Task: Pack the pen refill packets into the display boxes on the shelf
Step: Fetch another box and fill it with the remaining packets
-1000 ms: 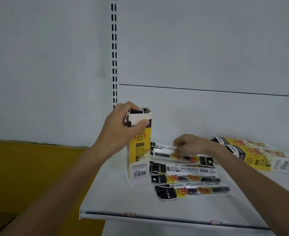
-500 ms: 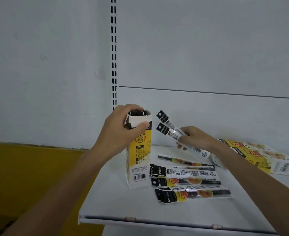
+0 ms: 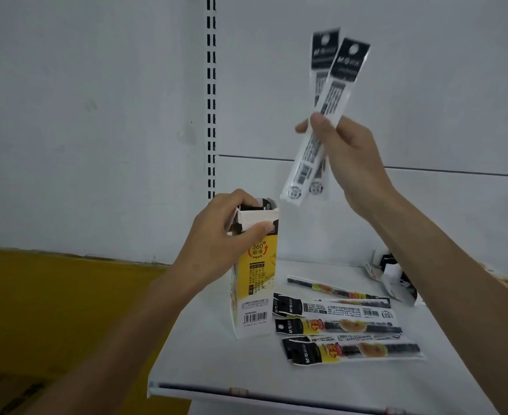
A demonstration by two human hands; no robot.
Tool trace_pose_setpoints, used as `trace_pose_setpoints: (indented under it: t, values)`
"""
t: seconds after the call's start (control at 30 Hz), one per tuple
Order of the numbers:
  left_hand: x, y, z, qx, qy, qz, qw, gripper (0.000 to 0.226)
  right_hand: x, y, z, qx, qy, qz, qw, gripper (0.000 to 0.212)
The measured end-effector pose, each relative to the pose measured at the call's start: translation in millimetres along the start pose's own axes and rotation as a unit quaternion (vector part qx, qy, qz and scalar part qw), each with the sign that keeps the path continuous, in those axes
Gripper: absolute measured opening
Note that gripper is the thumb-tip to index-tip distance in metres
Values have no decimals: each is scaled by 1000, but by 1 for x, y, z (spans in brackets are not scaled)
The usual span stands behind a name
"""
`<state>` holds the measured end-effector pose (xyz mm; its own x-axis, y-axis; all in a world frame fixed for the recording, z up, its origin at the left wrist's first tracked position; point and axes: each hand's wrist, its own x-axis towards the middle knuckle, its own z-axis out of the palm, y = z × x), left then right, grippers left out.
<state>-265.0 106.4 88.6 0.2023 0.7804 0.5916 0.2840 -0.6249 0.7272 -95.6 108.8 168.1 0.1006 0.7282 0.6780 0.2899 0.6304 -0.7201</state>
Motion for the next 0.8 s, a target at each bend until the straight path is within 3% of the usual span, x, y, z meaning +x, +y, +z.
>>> trace_pose_setpoints:
  t: [0.1,0.23,0.37,0.57,0.7,0.8]
  values:
    - [-2,1,0,-4,-2,0,1000,16,1,-10,8,56,41,-20,997,23]
    - [-3,1,1,2,-4,9,1000,14,-1,-10,19,28,39,-47,998,19]
    - [-4,0,1,10,-2,15,1000,14,-9,-1,26,-37,-18,-81,996,7]
    - [-4,-1,1,15,2,34,999,14,-15,17,29,-190,-185,-28,964,11]
    - [-4,0,1,15,-2,35,999,17,-9,16,20,-66,-154,48,985,26]
    - [-4,1,1,13,0,43,999,19,-9,14,19,-54,-143,24,988,16]
